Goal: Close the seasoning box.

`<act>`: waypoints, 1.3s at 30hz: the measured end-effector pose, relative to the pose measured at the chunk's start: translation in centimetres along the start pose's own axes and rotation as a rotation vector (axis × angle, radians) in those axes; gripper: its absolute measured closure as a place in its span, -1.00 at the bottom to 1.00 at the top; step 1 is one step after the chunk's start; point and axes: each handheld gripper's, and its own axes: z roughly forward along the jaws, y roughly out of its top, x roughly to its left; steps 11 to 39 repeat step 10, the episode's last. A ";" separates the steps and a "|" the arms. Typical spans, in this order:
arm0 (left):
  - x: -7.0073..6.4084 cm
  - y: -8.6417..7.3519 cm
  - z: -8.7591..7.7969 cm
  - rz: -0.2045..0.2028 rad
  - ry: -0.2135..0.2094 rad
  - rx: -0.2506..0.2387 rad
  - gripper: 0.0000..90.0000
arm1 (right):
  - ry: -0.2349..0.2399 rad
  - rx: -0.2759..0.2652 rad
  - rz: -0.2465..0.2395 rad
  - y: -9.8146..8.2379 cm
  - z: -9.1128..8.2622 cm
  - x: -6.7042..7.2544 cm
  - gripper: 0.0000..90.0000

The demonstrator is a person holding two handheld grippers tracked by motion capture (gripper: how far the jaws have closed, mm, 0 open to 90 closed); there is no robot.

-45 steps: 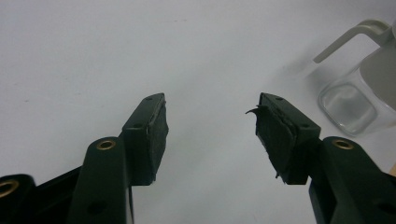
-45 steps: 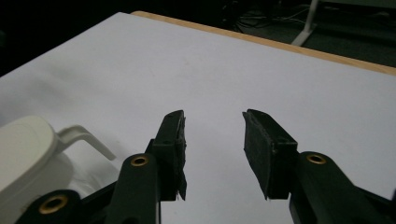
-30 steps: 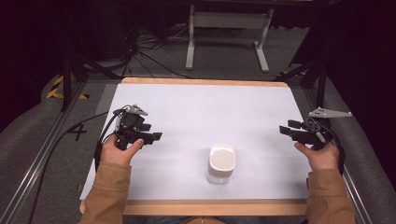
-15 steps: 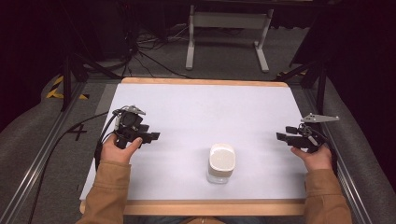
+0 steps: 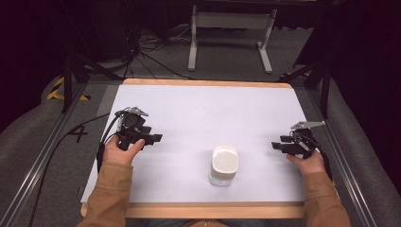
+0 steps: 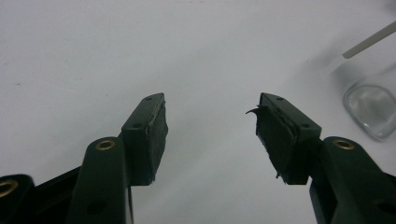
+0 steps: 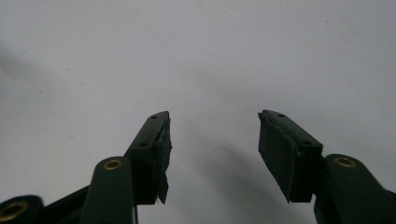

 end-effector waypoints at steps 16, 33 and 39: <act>0.0 0.1 -0.1 0.006 0.001 -0.007 -0.04 | -0.003 -0.014 0.007 0.0 0.0 0.0 -0.06; 0.0 0.1 -0.1 0.006 0.001 -0.007 -0.04 | -0.003 -0.014 0.007 0.0 0.0 0.0 -0.06; 0.0 0.1 -0.1 0.006 0.001 -0.007 -0.04 | -0.003 -0.014 0.007 0.0 0.0 0.0 -0.06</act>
